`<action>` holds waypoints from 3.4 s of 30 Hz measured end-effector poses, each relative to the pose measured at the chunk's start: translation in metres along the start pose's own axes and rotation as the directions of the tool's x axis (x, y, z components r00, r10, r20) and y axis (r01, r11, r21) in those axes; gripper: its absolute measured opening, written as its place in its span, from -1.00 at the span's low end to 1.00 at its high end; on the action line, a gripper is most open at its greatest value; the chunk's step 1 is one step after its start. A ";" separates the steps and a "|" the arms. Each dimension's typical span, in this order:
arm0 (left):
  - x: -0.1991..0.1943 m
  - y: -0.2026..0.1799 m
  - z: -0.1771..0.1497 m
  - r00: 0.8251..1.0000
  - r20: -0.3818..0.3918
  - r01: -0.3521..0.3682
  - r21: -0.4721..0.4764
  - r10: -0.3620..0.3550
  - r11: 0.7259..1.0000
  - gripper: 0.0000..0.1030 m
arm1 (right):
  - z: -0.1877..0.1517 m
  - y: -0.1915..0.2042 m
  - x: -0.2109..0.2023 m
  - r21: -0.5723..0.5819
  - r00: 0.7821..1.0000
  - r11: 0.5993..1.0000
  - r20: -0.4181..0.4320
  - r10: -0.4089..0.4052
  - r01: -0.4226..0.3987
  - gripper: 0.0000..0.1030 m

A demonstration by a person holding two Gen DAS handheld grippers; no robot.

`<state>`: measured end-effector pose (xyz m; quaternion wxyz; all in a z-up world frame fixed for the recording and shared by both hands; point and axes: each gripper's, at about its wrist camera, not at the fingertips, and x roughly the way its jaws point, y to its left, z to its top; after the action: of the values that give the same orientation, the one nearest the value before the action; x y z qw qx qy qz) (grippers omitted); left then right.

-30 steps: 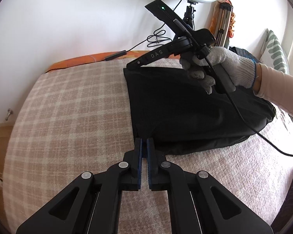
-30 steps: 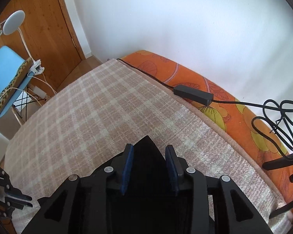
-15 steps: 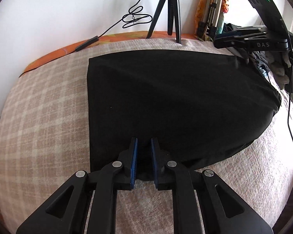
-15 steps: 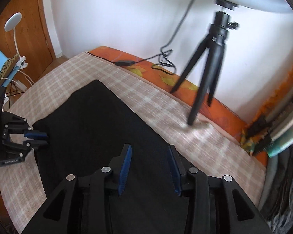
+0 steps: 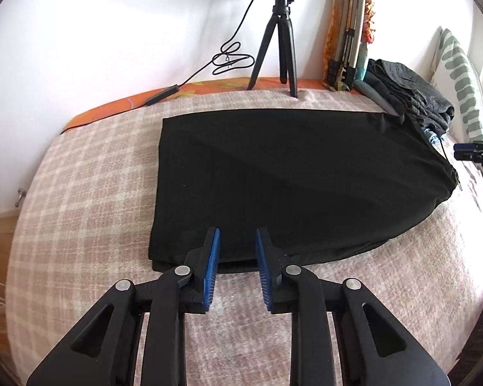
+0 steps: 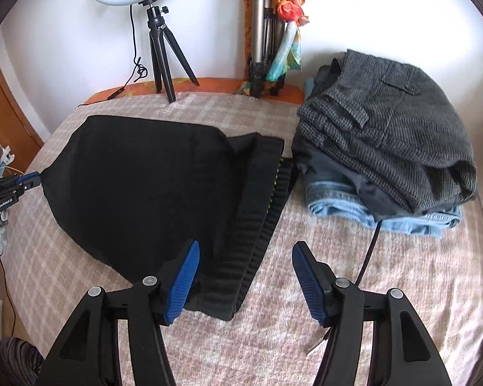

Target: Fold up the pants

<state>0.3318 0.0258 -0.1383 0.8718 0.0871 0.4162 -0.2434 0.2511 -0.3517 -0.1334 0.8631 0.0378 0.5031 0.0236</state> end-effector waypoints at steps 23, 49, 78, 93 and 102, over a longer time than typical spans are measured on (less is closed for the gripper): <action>0.007 0.063 -0.024 0.993 0.010 0.097 -0.626 -0.116 0.774 0.12 | -0.016 0.016 0.027 0.046 1.000 0.999 -0.029 -0.002 0.004 -0.28; 0.003 0.004 -0.024 0.991 0.059 0.132 -0.398 -0.119 0.908 0.08 | 0.008 0.235 0.056 -0.514 0.952 0.802 -0.128 0.278 -0.303 -0.26; 0.057 -0.042 0.016 0.975 -0.073 0.205 -0.093 -0.212 0.974 0.07 | 0.086 0.240 0.072 -0.392 0.913 0.825 -0.146 0.380 -0.406 -1.00; 0.044 -0.086 -0.006 0.956 -0.083 0.292 0.178 -0.281 0.940 -0.13 | 0.079 0.236 0.081 -0.369 0.904 0.825 -0.176 0.389 -0.427 -0.95; 0.002 -0.032 -0.022 0.974 -0.017 0.227 0.007 -0.227 0.974 -0.11 | 0.062 0.222 0.080 -0.303 0.854 0.799 -0.206 0.477 -0.519 -0.54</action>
<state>0.3023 0.0056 -0.1517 0.8345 0.0449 0.4293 -0.3426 0.3439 -0.1272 -0.1530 0.7875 0.0142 0.5135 0.3406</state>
